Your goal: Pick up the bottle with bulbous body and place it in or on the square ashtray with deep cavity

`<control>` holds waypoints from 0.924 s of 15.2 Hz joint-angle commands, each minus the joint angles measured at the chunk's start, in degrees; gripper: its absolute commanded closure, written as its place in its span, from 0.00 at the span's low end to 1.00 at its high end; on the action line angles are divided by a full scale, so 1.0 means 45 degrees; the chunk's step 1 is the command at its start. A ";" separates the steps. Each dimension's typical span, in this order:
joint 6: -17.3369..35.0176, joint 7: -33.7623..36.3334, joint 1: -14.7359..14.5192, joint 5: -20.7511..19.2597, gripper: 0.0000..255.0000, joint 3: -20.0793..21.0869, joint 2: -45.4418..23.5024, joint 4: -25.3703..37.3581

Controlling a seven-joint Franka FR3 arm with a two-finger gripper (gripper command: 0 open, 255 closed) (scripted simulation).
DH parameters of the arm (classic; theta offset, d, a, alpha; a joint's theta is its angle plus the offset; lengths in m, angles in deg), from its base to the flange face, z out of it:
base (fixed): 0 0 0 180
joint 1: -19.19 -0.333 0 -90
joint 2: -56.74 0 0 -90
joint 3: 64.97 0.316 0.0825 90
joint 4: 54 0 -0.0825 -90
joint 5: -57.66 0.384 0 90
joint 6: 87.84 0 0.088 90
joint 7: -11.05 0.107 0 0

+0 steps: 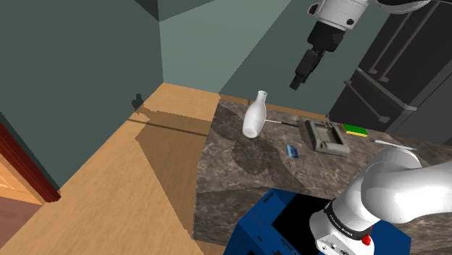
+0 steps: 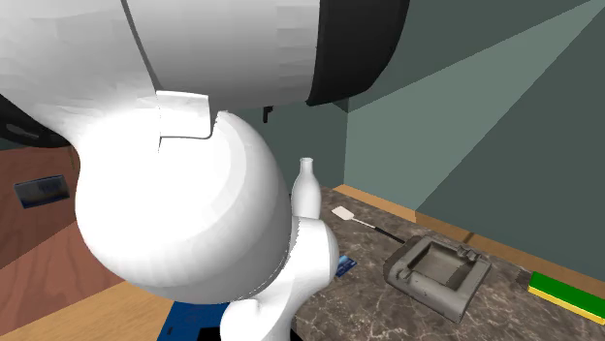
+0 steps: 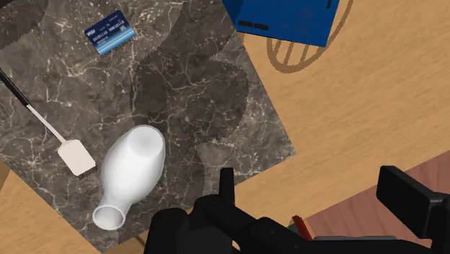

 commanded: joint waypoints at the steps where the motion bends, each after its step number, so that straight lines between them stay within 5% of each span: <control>1: 0.0000 0.0000 0.0000 0.0000 0.00 0.0000 0.0000 0.0000; 14: 0.4392 -0.2153 0.0688 -0.1084 0.00 -0.1565 -0.3867 -0.0348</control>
